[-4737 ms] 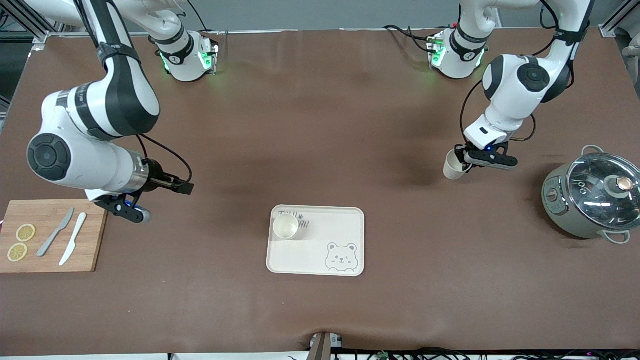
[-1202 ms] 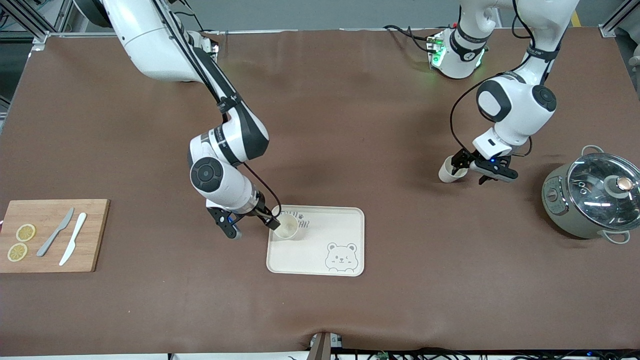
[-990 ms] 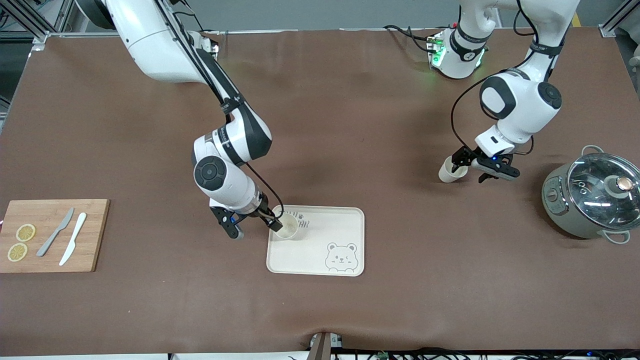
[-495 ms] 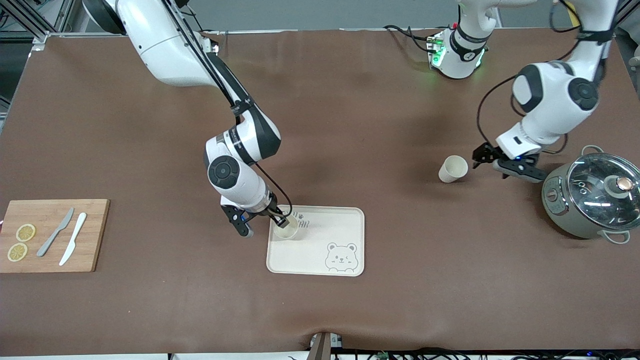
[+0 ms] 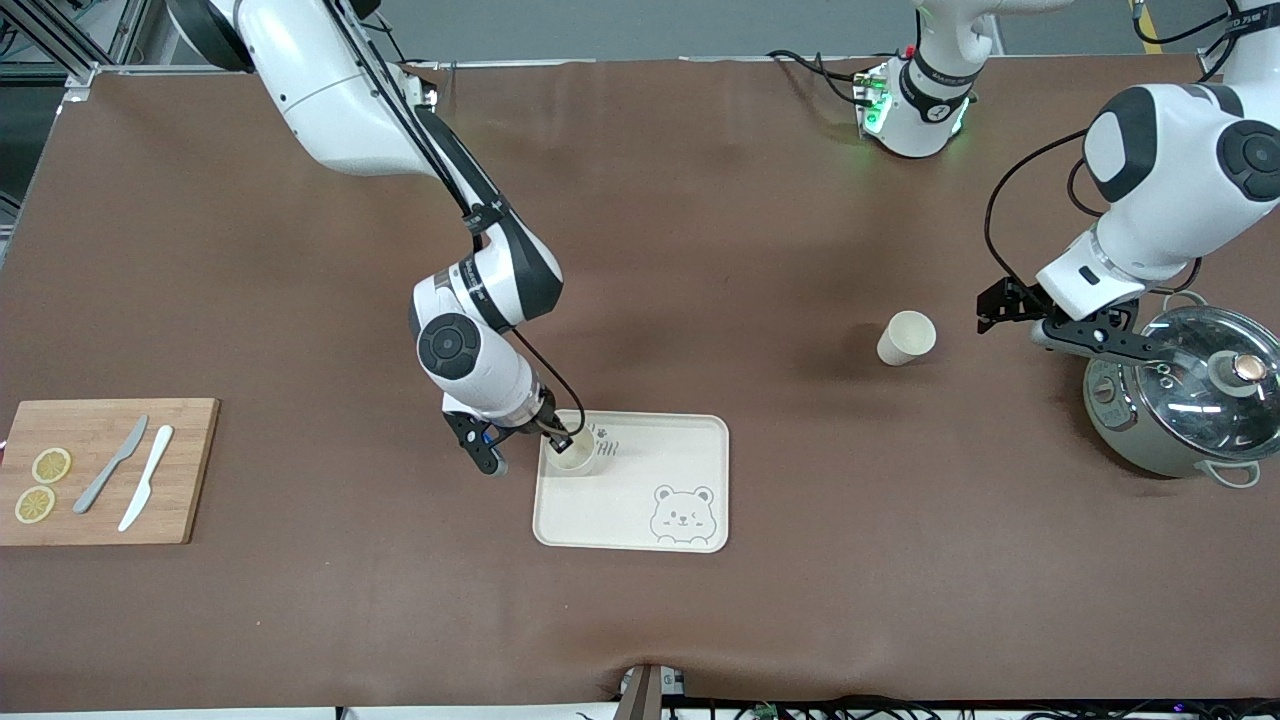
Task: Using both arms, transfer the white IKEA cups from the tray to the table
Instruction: 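Lift the second cup off the tray with the right gripper toward the cutting board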
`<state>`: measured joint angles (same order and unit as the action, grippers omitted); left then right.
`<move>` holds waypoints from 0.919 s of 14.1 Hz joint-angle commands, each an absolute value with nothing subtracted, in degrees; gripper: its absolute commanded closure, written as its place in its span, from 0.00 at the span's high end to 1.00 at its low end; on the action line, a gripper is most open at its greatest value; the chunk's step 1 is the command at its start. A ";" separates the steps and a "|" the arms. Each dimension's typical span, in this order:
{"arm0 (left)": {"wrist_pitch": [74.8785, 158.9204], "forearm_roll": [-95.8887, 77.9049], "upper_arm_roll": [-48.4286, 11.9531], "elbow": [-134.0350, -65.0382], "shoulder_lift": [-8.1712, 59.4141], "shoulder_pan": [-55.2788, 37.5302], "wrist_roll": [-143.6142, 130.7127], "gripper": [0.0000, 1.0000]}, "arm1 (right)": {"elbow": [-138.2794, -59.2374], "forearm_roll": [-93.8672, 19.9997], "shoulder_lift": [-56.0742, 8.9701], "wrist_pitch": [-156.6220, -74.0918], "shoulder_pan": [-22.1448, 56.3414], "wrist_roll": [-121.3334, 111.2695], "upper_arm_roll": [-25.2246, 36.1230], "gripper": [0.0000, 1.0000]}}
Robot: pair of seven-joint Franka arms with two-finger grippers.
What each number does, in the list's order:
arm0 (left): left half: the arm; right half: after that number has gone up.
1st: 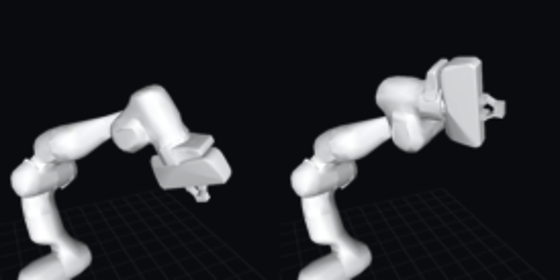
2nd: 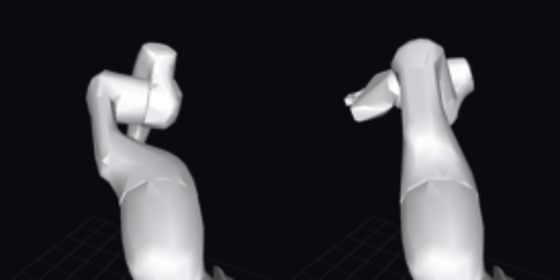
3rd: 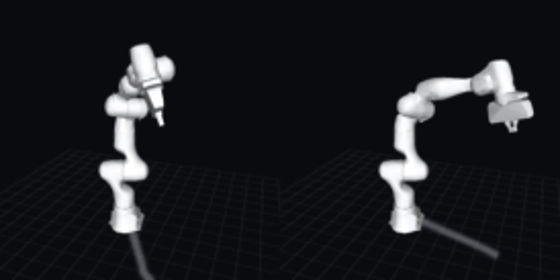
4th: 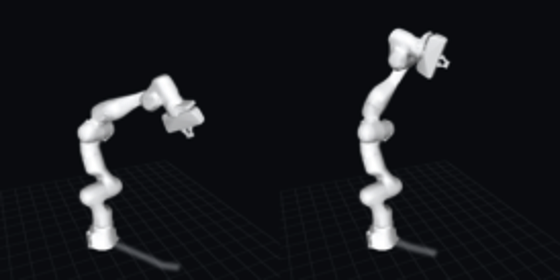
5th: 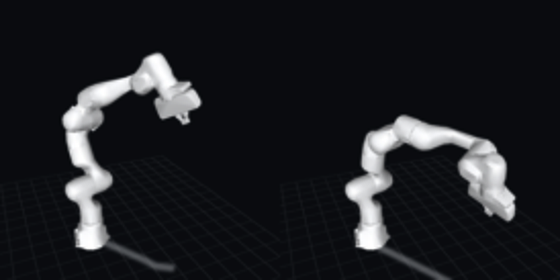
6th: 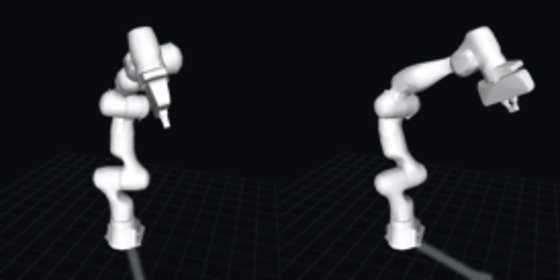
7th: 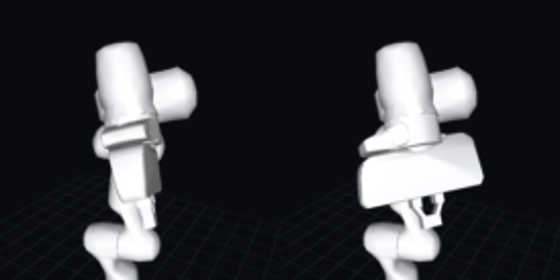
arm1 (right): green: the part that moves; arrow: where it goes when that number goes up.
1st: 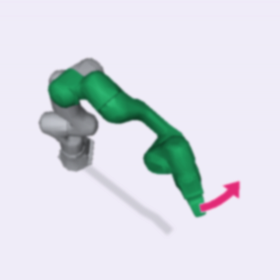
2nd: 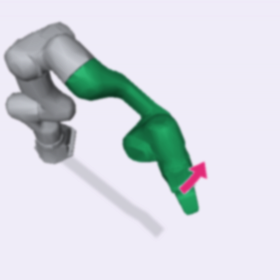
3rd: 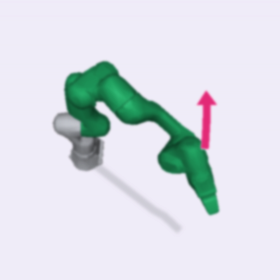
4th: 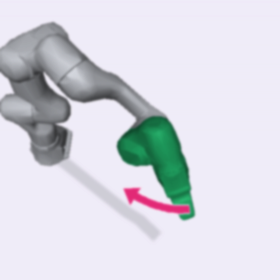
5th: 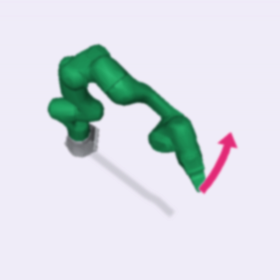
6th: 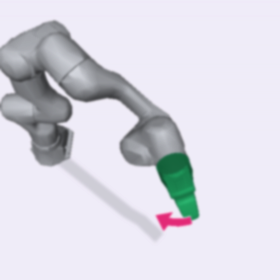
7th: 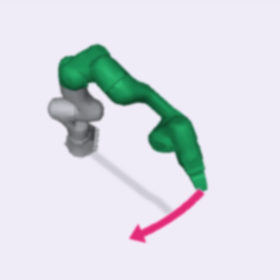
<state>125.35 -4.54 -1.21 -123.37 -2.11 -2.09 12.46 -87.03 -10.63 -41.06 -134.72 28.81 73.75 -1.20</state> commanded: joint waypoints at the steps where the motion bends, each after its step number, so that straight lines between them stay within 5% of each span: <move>1: 123.57 -3.16 -3.16 -120.15 -0.27 -2.02 7.84 1.00 | -83.86 -10.63 -41.66 -133.25 27.95 74.53 -1.32 0.00; 6: 120.86 -3.16 -6.15 -116.37 0.44 -2.11 2.38 1.00 | -79.71 -10.55 -39.73 -118.23 24.10 67.45 -1.32 0.00; 13: 118.74 -3.25 -8.70 -113.91 0.44 -2.46 -1.67 1.00 | -89.01 -10.55 -33.06 -116.19 18.91 51.96 -1.32 0.00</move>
<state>120.43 -4.53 -7.75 -115.62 -0.12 -2.33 0.46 -82.65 -10.61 -38.18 -116.09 20.81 56.38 -0.65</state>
